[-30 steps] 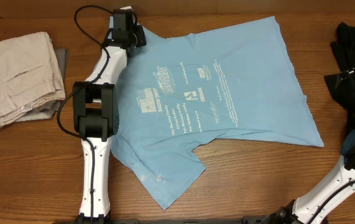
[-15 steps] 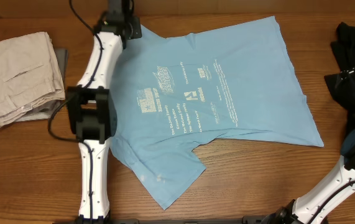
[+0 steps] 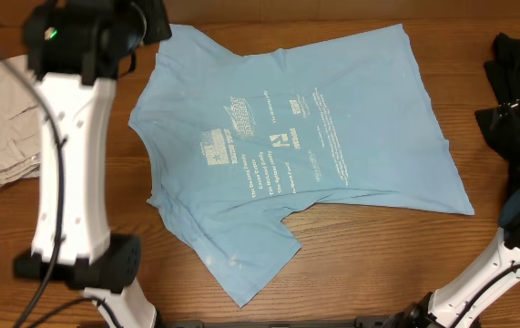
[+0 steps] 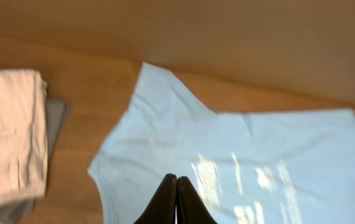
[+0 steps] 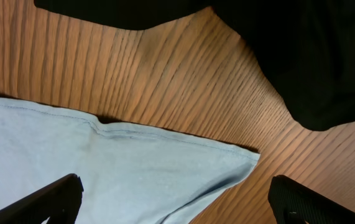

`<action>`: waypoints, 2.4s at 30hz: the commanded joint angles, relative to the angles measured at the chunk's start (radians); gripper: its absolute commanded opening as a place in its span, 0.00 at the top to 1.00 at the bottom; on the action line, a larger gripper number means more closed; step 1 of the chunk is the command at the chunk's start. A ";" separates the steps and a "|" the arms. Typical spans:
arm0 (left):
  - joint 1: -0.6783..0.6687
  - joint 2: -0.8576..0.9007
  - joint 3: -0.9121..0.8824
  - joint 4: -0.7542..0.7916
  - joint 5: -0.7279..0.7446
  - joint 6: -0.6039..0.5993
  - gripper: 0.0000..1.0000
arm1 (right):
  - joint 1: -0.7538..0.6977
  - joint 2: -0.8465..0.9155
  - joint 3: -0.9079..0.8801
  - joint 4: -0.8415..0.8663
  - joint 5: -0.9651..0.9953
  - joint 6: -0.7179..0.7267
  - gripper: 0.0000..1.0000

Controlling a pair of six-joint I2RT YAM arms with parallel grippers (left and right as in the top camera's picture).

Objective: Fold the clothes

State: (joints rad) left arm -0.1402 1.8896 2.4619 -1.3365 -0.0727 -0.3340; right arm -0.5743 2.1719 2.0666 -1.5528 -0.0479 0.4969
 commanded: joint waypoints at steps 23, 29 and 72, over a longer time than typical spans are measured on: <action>-0.170 -0.030 -0.026 -0.353 0.203 0.004 0.94 | -0.006 -0.032 0.022 -0.106 -0.114 -0.026 0.33; -0.174 -0.029 -0.064 -0.353 0.124 -0.005 0.93 | -0.006 -0.095 -0.051 -0.142 -0.024 0.029 0.42; -0.175 -0.029 -0.728 0.015 0.125 -0.086 0.93 | -0.035 -0.464 -1.108 0.700 0.047 0.171 0.58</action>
State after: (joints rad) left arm -0.3080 1.8534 1.7611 -1.3277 0.0410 -0.3946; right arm -0.6025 1.7142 0.9741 -0.8707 -0.0177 0.6537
